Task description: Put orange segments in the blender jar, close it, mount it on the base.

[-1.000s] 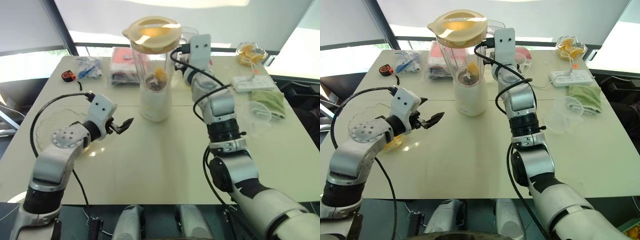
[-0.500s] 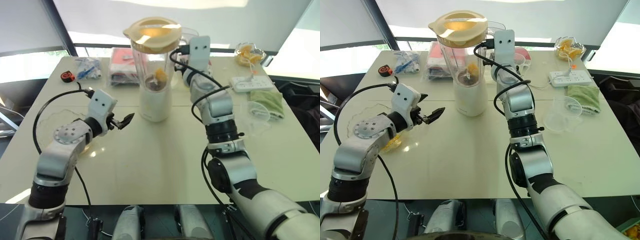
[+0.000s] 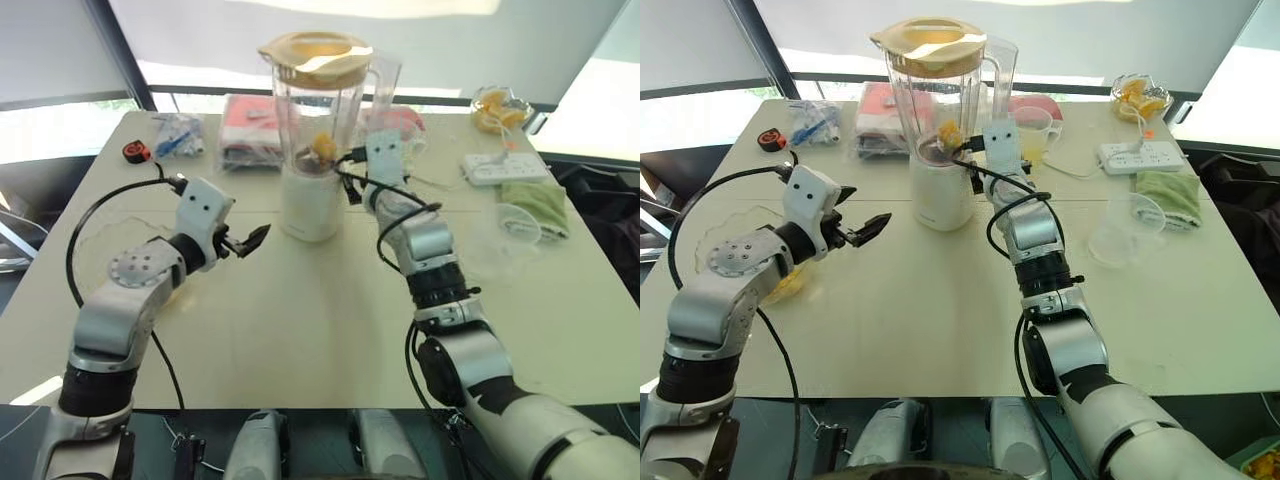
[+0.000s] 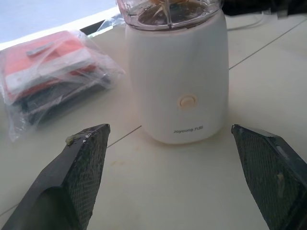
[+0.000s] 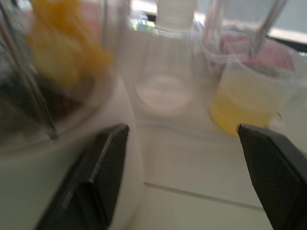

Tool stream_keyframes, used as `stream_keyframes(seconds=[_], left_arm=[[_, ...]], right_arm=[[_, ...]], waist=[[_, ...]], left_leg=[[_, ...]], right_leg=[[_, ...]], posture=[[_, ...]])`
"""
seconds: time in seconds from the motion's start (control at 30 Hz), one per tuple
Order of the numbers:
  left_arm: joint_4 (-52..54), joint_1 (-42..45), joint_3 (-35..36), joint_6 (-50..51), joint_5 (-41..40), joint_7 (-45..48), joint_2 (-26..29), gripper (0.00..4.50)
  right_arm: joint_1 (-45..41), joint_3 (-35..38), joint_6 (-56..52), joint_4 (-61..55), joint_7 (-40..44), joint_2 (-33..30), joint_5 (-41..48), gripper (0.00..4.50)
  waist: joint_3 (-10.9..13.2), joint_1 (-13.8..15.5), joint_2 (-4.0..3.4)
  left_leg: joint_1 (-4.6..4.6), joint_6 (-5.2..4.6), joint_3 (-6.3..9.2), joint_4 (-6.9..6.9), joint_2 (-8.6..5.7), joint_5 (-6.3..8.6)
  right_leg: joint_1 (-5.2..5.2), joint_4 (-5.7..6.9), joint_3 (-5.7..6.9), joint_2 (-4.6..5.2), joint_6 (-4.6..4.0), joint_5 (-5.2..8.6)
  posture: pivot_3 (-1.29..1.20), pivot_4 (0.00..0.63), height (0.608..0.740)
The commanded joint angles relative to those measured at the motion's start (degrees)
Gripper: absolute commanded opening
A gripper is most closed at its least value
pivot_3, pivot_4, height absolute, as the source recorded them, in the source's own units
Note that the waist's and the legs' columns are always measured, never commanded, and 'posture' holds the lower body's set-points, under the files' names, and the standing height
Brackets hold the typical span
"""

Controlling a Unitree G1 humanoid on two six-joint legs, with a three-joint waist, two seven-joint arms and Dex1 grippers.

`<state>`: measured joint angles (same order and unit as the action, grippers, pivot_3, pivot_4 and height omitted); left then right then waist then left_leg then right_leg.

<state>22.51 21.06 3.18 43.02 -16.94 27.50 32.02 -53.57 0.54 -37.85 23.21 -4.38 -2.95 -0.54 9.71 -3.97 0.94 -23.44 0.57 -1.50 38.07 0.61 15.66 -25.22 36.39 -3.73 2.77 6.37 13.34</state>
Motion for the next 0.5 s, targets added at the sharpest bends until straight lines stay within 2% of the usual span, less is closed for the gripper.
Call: stream_keyframes(seconds=[0.03,0.17,0.33,0.5], left_arm=[[0.79,1.46,1.29,-0.54,-0.23,-0.24,0.3,4.23],[0.9,0.06,2.23,-0.92,-0.79,-0.44,-0.35,4.23],[3.15,-5.01,3.31,-1.44,-2.47,0.41,-0.96,4.23],[5.5,-10.43,4.15,-0.8,-4.94,1.75,-1.16,4.23]], right_arm=[[-0.26,-0.41,0.29,-5.08,-0.01,-0.69,-1.02,4.39],[6.35,-2.24,-0.29,-11.71,1.13,-2.68,-2.91,4.39],[19.55,-2.92,4.69,-26.37,6.24,-6.87,-2.25,4.39],[33.13,1.24,9.36,-39.39,12.24,-10.8,1.87,4.39]], waist=[[0.0,-0.1,0.0],[-0.01,0.03,0.01],[-0.01,0.21,0.02],[0.0,0.08,0.04]], left_leg=[[0.0,0.0,0.0,0.0,0.01,0.0],[0.01,0.0,0.06,-0.04,0.05,0.0],[-0.01,0.0,0.01,-0.04,-0.01,0.0],[0.01,-0.01,0.02,-0.04,0.02,0.01]], right_leg=[[0.0,-0.01,0.0,-0.01,0.0,0.0],[-0.01,-0.01,0.02,-0.08,-0.01,0.0],[0.03,-0.08,0.01,0.01,0.0,0.0],[0.03,-0.08,0.0,-0.05,0.0,0.0]], posture=[[0.0,0.15,0.74],[0.0,0.15,0.74],[0.0,0.15,0.74],[0.0,0.15,0.74]])
